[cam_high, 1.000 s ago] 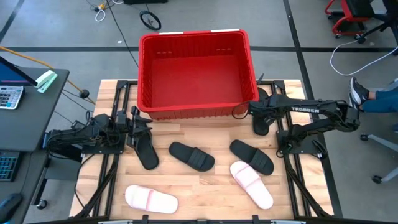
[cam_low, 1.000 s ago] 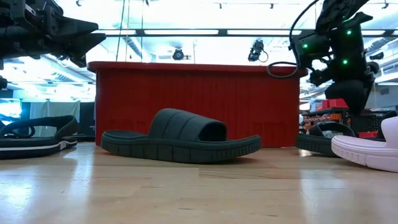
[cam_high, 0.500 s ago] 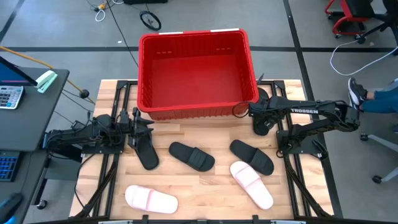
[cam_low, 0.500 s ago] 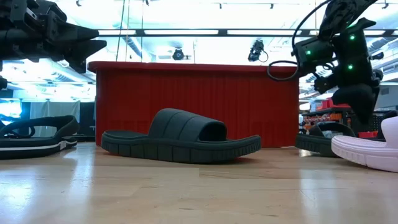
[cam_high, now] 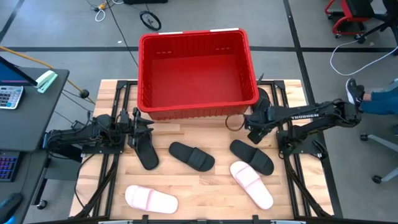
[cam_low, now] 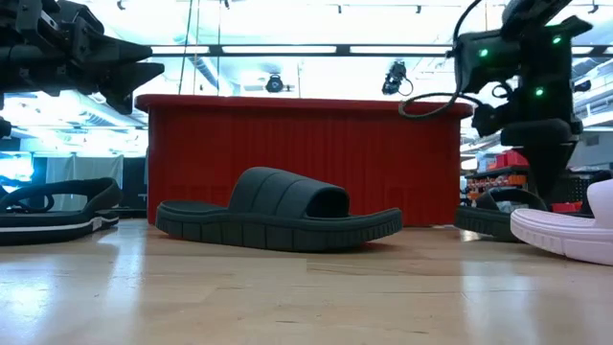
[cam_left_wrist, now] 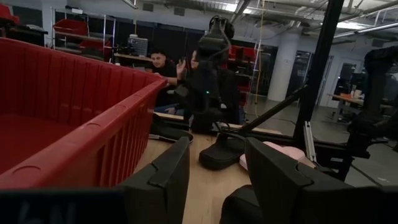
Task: Pick and place slides into bin
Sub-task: Put the right black slipper into the red container, then put the right pair of black slippers into the red container
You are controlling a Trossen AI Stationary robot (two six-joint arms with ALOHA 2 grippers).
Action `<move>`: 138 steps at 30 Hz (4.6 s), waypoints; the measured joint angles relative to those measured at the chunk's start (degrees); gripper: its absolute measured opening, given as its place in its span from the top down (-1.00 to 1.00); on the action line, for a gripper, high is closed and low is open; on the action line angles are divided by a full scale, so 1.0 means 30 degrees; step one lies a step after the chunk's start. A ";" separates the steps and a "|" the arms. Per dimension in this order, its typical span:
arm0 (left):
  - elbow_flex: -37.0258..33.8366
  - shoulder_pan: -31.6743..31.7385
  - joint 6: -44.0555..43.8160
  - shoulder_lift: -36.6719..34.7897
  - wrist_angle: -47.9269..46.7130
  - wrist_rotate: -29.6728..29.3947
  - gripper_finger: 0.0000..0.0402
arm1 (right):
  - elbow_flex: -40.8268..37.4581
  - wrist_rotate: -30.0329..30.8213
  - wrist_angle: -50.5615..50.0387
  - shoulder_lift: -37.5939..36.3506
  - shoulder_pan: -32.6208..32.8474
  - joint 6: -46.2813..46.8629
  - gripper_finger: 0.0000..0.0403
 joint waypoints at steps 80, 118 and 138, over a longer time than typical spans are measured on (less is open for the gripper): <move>0.0000 -0.0002 -0.0753 0.0000 -0.0333 0.0002 0.19 | -0.0656 0.2045 0.3109 0.1670 0.6739 0.4866 0.30; 0.0000 -0.0007 -0.0855 0.0000 -0.0836 0.0002 0.19 | -0.1581 0.3937 0.7135 0.0862 0.8910 1.1699 0.33; 0.0000 -0.0007 -0.0833 0.0000 -0.0814 -0.0003 0.19 | -0.1545 0.5291 0.1711 0.0240 0.9078 1.5677 0.33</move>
